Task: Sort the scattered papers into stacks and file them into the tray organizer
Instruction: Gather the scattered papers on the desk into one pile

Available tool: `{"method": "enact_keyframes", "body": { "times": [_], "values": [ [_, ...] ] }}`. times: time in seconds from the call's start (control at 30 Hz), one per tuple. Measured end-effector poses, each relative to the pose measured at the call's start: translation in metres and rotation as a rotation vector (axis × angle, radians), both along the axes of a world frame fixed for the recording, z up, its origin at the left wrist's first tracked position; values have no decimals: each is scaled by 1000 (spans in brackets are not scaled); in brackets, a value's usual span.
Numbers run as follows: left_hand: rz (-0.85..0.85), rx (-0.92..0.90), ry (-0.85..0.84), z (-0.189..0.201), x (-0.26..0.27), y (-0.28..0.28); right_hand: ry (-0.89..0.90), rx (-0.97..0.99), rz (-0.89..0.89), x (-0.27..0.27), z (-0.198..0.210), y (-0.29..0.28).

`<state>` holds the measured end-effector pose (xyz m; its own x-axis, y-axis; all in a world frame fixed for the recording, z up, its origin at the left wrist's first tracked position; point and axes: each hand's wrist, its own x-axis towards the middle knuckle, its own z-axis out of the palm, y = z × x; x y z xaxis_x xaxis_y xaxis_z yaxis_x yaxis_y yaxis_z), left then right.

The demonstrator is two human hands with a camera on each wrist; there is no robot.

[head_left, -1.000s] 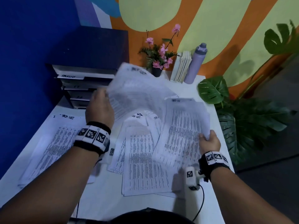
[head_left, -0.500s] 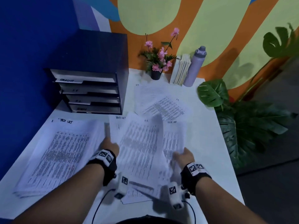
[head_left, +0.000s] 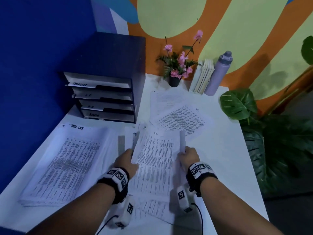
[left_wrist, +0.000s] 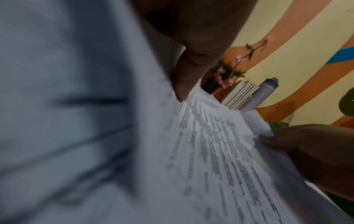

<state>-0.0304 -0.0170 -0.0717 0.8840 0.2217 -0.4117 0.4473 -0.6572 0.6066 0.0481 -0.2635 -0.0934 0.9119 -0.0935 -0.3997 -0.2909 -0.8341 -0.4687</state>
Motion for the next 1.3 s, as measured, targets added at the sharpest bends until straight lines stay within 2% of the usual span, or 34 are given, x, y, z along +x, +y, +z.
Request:
{"method": "enact_keyframes", "body": {
  "times": [0.17, 0.2, 0.3, 0.47, 0.67, 0.93, 1.03, 1.17, 1.3],
  "values": [
    [118, 103, -127, 42, 1, 39, -272, -147, 97, 29, 4, 11],
    [134, 112, -141, 47, -1, 47, -279, -165, 145, 36, 3, 14],
    [161, 157, -154, 63, -6, 64, -142, -250, 322, 56, 5, 32],
    [191, 191, -182, 79, -13, 90, -52, -338, 488, 87, 1, 72],
    [190, 142, -177, 84, -13, 117, 19, -349, 518, 100, -4, 95],
    [157, 56, -228, 93, -6, 117, 29, -327, 491, 68, -16, 30],
    [142, 45, -258, 103, -3, 106, 66, -301, 476, 43, -17, 1],
    [139, 53, -284, 121, -1, 91, 99, -224, 349, 6, -5, -39],
    [111, 75, -279, 136, -1, 77, 81, -239, 345, -34, 4, -66]
  ]
}}
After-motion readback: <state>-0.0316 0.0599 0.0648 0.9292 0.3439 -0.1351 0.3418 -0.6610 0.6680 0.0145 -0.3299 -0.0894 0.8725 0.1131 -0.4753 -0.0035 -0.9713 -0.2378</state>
